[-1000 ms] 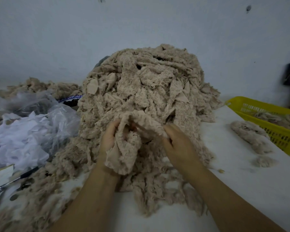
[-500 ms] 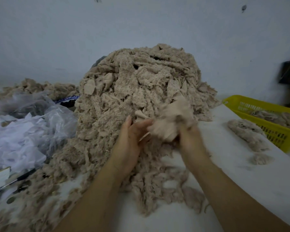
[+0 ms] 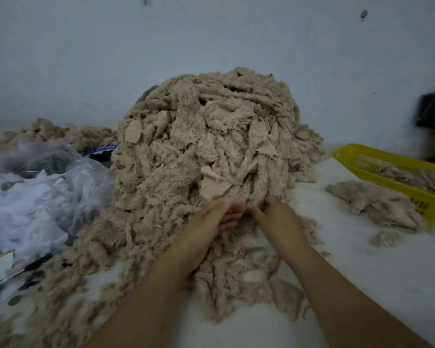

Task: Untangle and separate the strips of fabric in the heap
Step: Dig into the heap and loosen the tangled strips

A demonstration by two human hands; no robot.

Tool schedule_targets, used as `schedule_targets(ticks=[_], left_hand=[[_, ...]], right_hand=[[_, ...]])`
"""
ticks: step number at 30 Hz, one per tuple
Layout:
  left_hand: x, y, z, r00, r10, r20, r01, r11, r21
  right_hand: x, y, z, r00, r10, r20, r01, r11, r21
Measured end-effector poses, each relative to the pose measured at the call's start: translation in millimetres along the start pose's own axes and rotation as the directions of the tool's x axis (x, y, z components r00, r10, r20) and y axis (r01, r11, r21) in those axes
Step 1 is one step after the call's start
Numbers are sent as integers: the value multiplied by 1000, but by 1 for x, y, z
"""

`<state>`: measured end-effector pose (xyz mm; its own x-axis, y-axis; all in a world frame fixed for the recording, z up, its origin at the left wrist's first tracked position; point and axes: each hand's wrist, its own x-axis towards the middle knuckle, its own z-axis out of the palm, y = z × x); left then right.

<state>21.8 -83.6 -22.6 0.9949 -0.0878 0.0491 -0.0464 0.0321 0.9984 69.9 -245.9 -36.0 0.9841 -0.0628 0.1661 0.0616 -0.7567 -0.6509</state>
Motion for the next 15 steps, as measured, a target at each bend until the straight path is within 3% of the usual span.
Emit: schedule_targets(ticks=[3, 7, 11, 15], left_hand=[[0, 0, 0, 1000, -14, -15, 14, 1000, 1], [2, 1, 2, 999, -29, -44, 26, 998, -55], [4, 2, -3, 996, -63, -55, 51, 979, -195], [6, 6, -7, 984, -170, -59, 138, 922, -362]], right_hand=[[-2, 0, -1, 998, -66, 7, 66, 997, -48], [-12, -10, -5, 960, -280, -13, 277, 944, 180], [-32, -36, 0, 814, -572, 96, 529, 800, 284], [-45, -41, 8, 684, -671, 286, 620, 742, 257]])
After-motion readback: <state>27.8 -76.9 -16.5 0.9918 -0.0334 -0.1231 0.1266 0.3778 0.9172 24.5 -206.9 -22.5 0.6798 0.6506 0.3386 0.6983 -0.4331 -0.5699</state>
